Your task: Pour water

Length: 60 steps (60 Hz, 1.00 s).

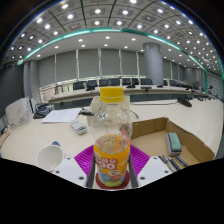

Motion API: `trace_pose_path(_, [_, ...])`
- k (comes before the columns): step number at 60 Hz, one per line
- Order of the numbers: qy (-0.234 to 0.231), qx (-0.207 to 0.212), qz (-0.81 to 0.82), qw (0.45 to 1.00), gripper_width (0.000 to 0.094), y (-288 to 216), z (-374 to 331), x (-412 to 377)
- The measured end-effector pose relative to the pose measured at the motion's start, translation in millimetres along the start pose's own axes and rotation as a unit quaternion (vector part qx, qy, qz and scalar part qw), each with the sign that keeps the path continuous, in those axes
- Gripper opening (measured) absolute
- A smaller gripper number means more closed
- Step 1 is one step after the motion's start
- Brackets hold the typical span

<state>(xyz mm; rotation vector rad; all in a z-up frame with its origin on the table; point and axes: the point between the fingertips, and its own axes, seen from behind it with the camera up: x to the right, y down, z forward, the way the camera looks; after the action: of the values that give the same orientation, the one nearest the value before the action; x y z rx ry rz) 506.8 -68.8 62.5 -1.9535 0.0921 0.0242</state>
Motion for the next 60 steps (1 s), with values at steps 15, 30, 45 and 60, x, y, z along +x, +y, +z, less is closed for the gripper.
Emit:
trace_pose_path(15, [0.037, -0.058, 0.004, 0.998, 0.0860, 1, -25, 0])
trace_pose_path(30, [0.068, -0.092, 0.017, 0.993, 0.0859, -33, -115, -39])
trace_pose_path(45, [0.070, -0.150, 0.018, 0.986, 0.0858, -40, -230, -132])
trace_pose_path(60, [0.072, -0.168, -0.021, 0.983, 0.0861, -38, -302, -201])
